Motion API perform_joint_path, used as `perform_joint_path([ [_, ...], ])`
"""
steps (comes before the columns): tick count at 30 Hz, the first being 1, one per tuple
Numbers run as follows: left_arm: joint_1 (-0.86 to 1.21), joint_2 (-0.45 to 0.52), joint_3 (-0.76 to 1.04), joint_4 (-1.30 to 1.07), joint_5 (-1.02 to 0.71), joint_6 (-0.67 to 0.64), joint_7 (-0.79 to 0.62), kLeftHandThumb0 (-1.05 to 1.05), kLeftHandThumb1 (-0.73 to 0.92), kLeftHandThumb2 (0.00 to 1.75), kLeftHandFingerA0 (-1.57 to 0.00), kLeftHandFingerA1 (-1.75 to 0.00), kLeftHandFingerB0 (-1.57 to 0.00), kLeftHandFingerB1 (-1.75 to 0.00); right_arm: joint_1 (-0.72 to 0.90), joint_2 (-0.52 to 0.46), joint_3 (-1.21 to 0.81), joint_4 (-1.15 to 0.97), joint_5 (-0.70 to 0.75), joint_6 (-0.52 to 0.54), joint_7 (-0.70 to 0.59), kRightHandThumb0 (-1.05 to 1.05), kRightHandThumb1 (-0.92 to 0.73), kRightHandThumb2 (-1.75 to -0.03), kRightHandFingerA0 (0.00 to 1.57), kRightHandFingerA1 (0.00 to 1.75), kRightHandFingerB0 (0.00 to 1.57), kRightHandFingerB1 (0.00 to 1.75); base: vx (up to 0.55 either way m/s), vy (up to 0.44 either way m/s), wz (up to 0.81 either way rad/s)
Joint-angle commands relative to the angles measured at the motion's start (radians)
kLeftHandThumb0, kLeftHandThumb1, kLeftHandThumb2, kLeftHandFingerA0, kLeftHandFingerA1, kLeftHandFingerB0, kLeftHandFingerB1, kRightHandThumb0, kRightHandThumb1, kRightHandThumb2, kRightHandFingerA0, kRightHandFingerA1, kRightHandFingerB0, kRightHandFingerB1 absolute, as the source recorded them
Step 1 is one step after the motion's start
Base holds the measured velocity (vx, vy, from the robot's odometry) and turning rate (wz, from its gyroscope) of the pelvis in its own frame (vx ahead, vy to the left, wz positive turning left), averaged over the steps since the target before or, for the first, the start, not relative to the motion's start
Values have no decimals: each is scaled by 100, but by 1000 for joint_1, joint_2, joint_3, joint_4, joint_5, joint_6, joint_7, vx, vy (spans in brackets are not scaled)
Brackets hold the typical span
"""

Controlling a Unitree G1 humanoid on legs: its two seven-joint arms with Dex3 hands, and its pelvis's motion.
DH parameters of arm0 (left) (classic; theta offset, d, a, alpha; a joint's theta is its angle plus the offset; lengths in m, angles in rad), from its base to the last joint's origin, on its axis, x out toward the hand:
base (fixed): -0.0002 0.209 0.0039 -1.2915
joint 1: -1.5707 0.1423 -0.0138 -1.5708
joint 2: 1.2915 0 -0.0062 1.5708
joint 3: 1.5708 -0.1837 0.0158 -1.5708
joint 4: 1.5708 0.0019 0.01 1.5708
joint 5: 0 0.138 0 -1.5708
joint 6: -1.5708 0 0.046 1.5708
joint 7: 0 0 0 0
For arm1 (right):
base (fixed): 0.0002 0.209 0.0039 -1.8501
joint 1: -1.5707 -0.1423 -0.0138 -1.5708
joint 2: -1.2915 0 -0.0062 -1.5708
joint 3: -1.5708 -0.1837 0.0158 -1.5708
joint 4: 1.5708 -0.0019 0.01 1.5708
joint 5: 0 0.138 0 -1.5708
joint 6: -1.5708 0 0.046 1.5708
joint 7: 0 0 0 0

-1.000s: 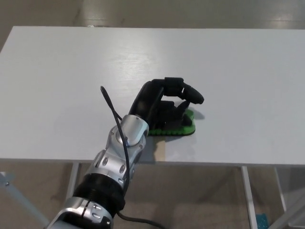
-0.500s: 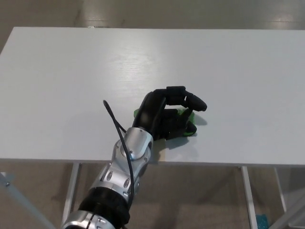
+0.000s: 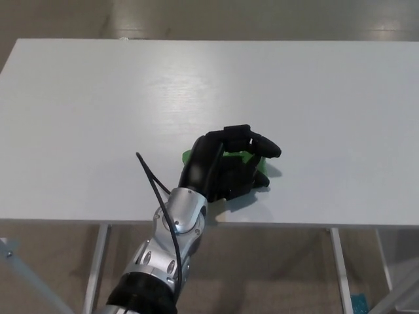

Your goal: Use the left hand to press on the green eraser and wipe the desk from center to the left and then back to center.

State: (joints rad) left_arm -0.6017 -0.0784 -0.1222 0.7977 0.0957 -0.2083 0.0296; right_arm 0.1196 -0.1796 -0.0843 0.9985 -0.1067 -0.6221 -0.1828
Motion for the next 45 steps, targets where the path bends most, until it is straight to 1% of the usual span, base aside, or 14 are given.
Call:
perform_joint_path([
  [1, 48, 18, 17, 24, -9, 33, -26, -16, 81, 74, -104, -93, -92, -92, 6, -7, 8, 4, -10, -7, 2, -43, -76, -63, 59, 47, 57, 39, 0, 0, 0],
  [11, 4, 54, 70, 57, -30, 25, -33, -16, 82, 72, -104, -94, -92, -90, 8, -3, 9, 9, -8, -10, -12, -44, -76, -63, 61, 47, 57, 38, 0, 0, 0],
  [21, -23, 48, 77, 48, -21, 34, -24, -17, 82, 71, -104, -94, -92, -92, 10, -3, 15, 6, -15, -3, -18, -44, -76, -63, 61, 47, 57, 39, 0, 0, 0],
  [31, -33, 54, 92, 51, -41, 29, -45, -15, 78, 76, -104, -96, -91, -96, 9, 0, 7, 11, 10, -11, 6, -44, -76, -63, 62, 48, 57, 39, 0, 0, 0],
  [37, -45, 60, 99, 75, -36, 29, -38, -15, 79, 75, -104, -96, -92, -92, 9, 2, 8, 13, 6, -16, 2, -44, -76, -63, 62, 48, 58, 39, 0, 0, 0],
  [45, -58, 66, 106, 126, -30, 24, -21, -15, 80, 73, -104, -96, -92, -92, 7, -2, 15, 9, -6, -5, -2, -44, -76, -63, 62, 49, 58, 39, 0, 0, 0],
])
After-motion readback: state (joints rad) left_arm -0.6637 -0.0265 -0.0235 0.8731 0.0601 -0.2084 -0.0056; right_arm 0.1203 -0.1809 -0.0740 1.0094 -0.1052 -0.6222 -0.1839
